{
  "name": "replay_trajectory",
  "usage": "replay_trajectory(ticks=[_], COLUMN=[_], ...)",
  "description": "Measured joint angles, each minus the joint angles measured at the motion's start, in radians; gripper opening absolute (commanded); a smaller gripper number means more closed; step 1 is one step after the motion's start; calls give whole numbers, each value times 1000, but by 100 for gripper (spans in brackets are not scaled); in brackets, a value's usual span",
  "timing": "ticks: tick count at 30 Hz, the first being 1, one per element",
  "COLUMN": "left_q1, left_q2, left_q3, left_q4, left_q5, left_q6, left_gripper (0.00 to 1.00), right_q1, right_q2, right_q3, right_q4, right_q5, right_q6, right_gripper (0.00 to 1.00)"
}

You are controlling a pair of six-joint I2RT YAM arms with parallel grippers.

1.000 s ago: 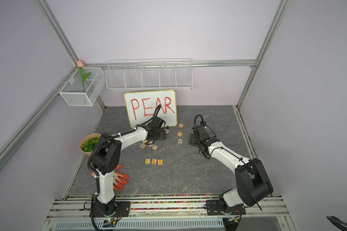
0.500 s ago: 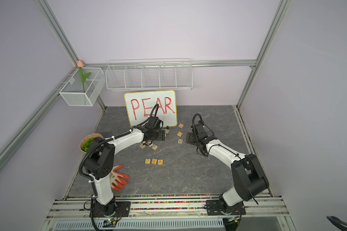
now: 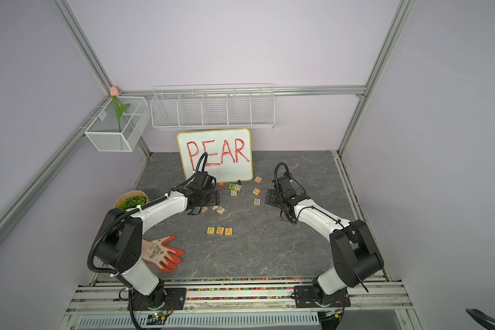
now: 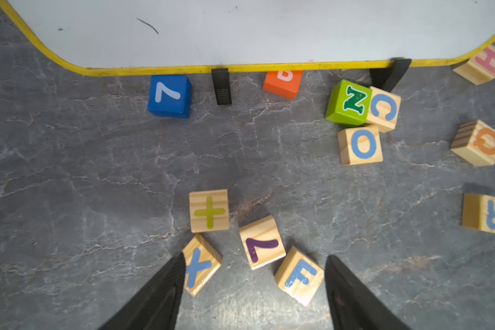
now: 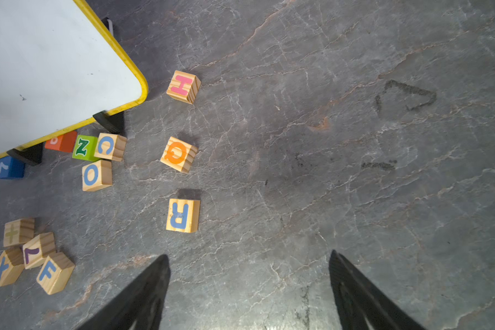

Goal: Spell the uppercase word “pear” with letter blocks
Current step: Move the letter block to the center of the board.

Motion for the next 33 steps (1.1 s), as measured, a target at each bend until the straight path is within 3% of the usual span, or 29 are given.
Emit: replay_trajectory(ticks=[10, 16, 23, 33], left_q1=[-5, -55, -179, -283], left_q2=[-38, -21, 126, 398], left_q3=[-52, -34, 165, 401], left_q4=[65, 99, 105, 98], left_q5=[80, 112, 129, 148], left_q6=[0, 12, 30, 8], left_gripper=[77, 77, 74, 73], right_q1=[12, 13, 13, -8], right_q2=[0, -23, -112, -271], right_q3=[0, 0, -19, -76], right_q4=[-1, -16, -50, -105], right_q5=[-10, 3, 47, 119], right_q6=[16, 16, 15, -8], right_gripper=[89, 89, 89, 89])
